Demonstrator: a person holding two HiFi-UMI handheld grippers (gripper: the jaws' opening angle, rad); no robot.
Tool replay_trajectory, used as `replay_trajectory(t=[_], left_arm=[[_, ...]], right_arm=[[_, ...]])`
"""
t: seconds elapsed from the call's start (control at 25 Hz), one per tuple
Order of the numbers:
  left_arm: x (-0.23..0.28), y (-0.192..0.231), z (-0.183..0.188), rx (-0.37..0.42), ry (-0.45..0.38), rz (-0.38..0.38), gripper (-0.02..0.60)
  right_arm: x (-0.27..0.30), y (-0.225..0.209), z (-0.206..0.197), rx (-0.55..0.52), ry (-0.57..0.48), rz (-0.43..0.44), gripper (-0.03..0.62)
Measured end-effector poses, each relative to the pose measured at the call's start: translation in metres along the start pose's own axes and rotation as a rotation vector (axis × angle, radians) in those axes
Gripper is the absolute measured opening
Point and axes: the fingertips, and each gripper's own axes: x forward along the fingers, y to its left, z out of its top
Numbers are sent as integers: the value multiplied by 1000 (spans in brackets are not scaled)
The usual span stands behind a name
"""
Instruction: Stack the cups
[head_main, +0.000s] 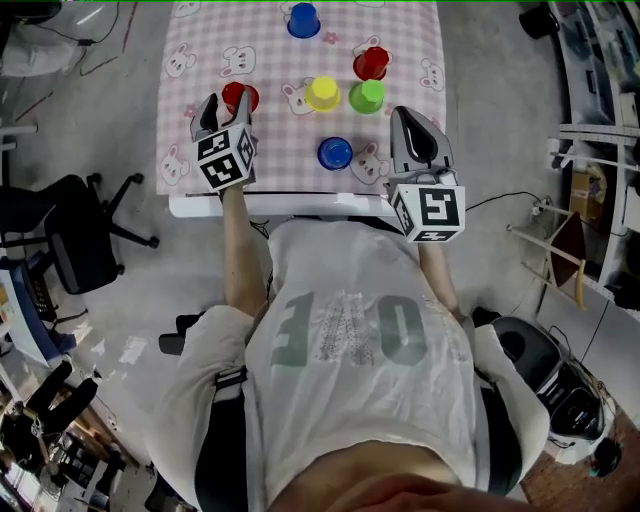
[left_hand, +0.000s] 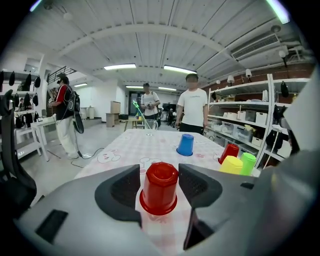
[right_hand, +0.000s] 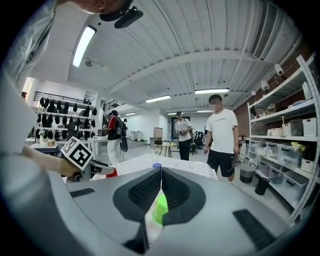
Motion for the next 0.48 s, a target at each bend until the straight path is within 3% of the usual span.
replay_trajectory(t=[0.28,0.48], left_arm=[[-1,-4,4,17,3,-48,216],[-11,-37,25,58,-46,-130,213]], right_arm=[[-5,-4,-2,1,3,-22,29],[-6,-3,-1,-2,0,-24,29]])
